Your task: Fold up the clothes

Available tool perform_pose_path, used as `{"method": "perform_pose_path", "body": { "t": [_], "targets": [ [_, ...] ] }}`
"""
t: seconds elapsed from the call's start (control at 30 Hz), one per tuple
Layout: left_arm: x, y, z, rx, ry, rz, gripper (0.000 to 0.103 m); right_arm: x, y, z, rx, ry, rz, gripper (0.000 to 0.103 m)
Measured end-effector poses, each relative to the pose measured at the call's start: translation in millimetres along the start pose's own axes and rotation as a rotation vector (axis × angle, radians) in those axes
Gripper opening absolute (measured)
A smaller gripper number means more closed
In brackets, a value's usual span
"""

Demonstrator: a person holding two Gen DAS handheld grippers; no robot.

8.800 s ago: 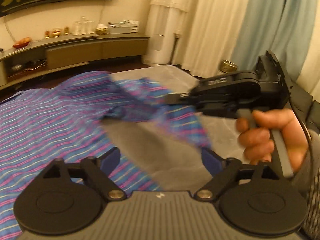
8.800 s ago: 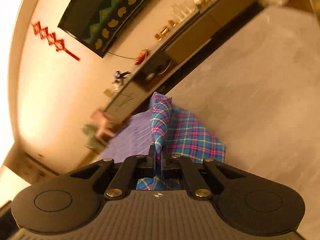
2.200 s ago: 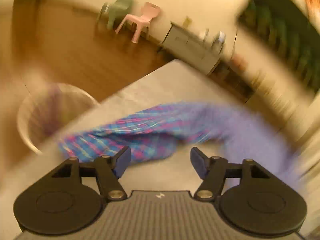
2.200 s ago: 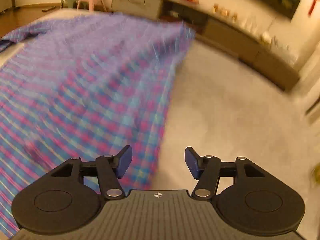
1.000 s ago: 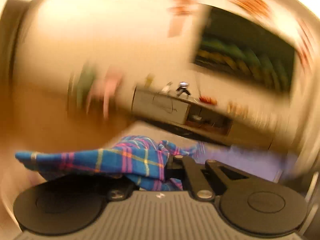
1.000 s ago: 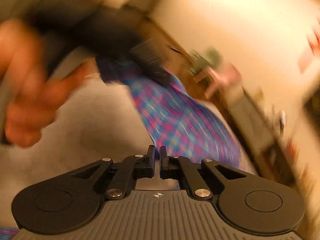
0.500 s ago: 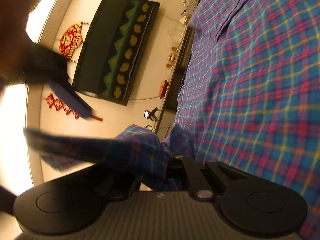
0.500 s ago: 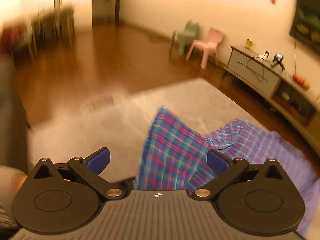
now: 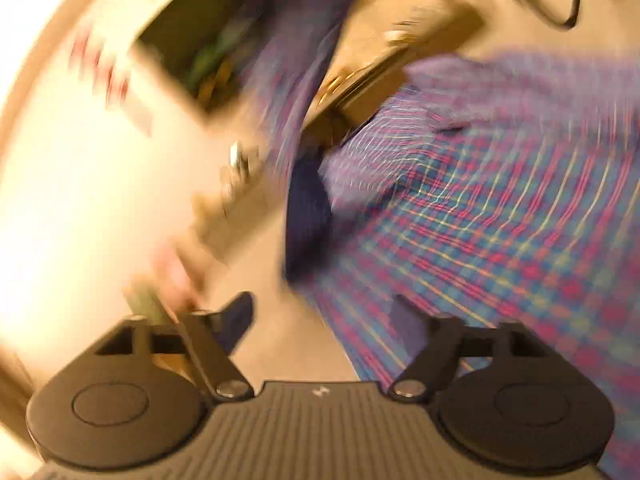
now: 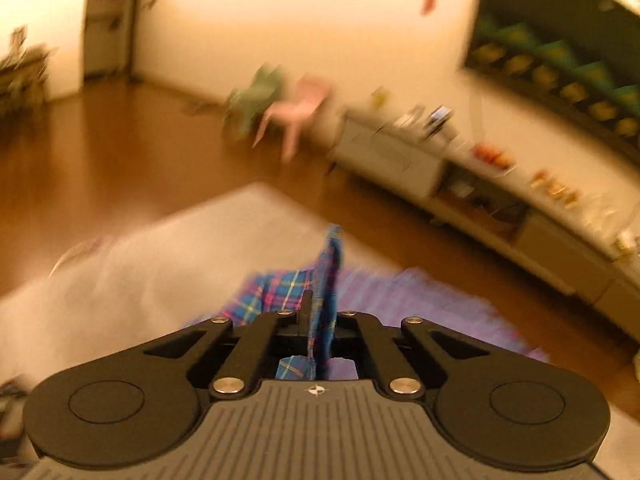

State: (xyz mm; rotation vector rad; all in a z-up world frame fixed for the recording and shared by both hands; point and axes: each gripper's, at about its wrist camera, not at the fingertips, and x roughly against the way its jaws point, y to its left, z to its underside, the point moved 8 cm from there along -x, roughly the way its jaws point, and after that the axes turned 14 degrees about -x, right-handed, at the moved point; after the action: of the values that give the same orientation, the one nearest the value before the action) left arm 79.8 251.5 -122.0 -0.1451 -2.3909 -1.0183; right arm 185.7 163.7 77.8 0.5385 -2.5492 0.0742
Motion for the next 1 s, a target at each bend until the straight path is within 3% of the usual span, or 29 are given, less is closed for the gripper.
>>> {"method": "perform_pose_path", "body": {
  "t": [0.07, 0.13, 0.2, 0.27, 0.33, 0.37, 0.4, 0.53, 0.67, 0.77, 0.87, 0.9, 1.0],
  "targets": [
    [15, 1, 30, 0.248, 0.093, 0.115, 0.086, 12, -42, -29, -0.058, -0.061, 0.046, 0.0],
    [30, -18, 52, 0.38, 0.157, 0.216, 0.086, 9, -83, -36, -0.103, -0.08, 0.087, 0.0],
    [44, -43, 63, 0.406, 0.203, 0.265, 0.086, 2, -115, -40, -0.138, -0.081, 0.115, 0.0],
    [51, -51, 63, 0.429, 0.21, 0.256, 0.087, -15, -136, -37, -0.185, -0.06, 0.106, 0.0],
    [57, -57, 63, 0.457, 0.213, 0.24, 0.062, -37, -149, -30, -0.218, -0.034, 0.085, 0.0],
    [56, -56, 60, 0.479, 0.212, 0.24, 0.028, -46, -150, -28, -0.23, -0.019, 0.07, 0.0],
    [55, -56, 55, 0.476, 0.214, 0.225, 0.001, -53, -148, -26, -0.242, -0.011, 0.05, 0.0],
    [57, -54, 28, 0.409, 0.181, 0.141, 0.001, -58, -152, -43, -0.28, -0.026, -0.008, 0.0],
    [86, -80, -49, 0.059, 0.023, 0.017, 0.001, -45, -201, -83, -0.33, -0.116, 0.043, 0.0],
    [77, -125, -77, -0.064, -0.02, 0.102, 0.003, -36, -256, -99, -0.392, -0.16, 0.122, 0.0],
    [66, -172, -101, -0.171, -0.055, 0.204, 0.016, -37, -308, -88, -0.453, -0.165, 0.215, 0.0],
    [63, -188, -109, -0.207, -0.066, 0.238, 0.027, -39, -323, -79, -0.479, -0.159, 0.232, 0.0],
    [65, -183, -109, -0.161, -0.086, 0.352, 0.035, -48, -338, -40, -0.535, -0.117, 0.202, 0.0]
  ]
}}
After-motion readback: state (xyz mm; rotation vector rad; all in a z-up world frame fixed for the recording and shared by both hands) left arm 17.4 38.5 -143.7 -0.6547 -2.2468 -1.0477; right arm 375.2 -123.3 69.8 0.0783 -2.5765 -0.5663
